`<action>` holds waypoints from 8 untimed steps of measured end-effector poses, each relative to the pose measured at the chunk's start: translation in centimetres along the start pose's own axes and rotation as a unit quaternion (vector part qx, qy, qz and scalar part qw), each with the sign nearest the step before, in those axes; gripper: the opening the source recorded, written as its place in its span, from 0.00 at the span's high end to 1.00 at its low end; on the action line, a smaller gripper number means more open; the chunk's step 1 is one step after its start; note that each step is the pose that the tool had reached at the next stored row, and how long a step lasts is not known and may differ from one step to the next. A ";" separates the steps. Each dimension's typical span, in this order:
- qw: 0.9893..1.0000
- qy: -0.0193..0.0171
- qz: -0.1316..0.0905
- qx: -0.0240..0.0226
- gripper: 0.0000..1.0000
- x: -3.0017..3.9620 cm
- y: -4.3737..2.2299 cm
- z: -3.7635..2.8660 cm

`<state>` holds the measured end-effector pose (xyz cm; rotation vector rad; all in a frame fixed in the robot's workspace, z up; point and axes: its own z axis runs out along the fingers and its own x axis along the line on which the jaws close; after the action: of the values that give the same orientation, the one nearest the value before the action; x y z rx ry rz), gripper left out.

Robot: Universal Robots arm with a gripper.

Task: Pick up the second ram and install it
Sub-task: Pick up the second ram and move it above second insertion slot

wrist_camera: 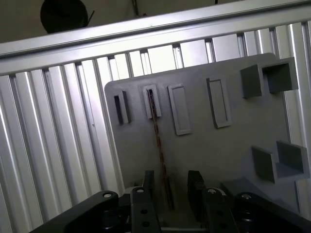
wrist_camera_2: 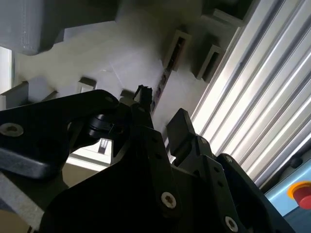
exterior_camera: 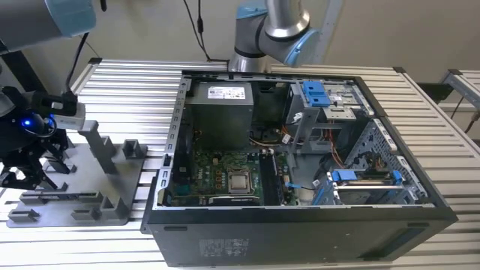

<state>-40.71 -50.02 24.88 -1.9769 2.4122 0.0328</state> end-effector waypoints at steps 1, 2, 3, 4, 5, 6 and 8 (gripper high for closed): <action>1.000 0.000 0.000 0.000 0.58 0.01 0.02 0.11; 1.000 0.000 -0.001 0.000 0.58 0.02 0.03 0.21; 1.000 -0.001 -0.002 0.000 0.58 0.03 0.04 0.31; 1.000 -0.001 -0.004 0.000 0.58 0.04 0.05 0.41; 1.000 -0.001 -0.008 0.000 0.58 0.06 0.06 0.50; 1.000 -0.001 -0.012 0.000 0.58 0.08 0.08 0.57; 1.000 -0.001 -0.020 0.000 0.58 0.15 0.14 0.69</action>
<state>-40.87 -50.12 24.18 -2.0251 2.3709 0.0341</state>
